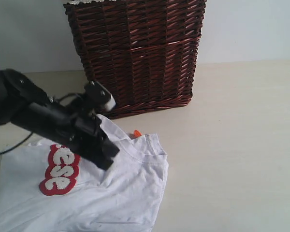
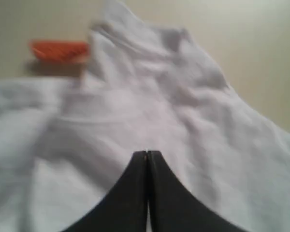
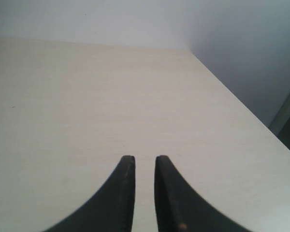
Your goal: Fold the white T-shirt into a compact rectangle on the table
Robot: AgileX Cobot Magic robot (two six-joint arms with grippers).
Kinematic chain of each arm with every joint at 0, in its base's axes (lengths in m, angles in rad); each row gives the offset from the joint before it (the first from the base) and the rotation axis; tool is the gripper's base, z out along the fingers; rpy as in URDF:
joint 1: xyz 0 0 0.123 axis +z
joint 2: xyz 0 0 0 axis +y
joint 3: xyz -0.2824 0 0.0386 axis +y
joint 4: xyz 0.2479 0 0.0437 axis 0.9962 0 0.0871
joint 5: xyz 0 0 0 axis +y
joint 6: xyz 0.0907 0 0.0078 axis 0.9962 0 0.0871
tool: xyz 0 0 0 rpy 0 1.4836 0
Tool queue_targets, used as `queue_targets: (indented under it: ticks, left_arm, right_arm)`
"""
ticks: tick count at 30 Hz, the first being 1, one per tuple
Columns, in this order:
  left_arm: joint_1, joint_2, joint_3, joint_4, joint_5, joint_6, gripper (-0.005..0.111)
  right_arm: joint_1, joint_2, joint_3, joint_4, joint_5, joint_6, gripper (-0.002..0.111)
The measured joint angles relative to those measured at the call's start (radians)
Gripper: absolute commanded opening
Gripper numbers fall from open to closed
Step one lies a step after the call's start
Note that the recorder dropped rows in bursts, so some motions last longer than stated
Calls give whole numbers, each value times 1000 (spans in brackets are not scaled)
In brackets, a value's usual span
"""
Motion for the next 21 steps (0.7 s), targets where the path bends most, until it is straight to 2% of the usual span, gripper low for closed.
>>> queue_targets:
  ticks: [6,12,15,21]
  left_arm:
    - [72,12,-62,111,-120,-16,0]
    - [83,135,-65,192,-124,-12,0]
    - [81,164,-65,204,-70,-1,0]
    - [54,166,-69,256,143,5,0]
  right_arm:
    - [0,0,0,0,0,0,17]
    - [0,0,0,0,0,0,17]
    - [0,0,0,0,0,0,17]
    - [0,0,0,0,0,0,17]
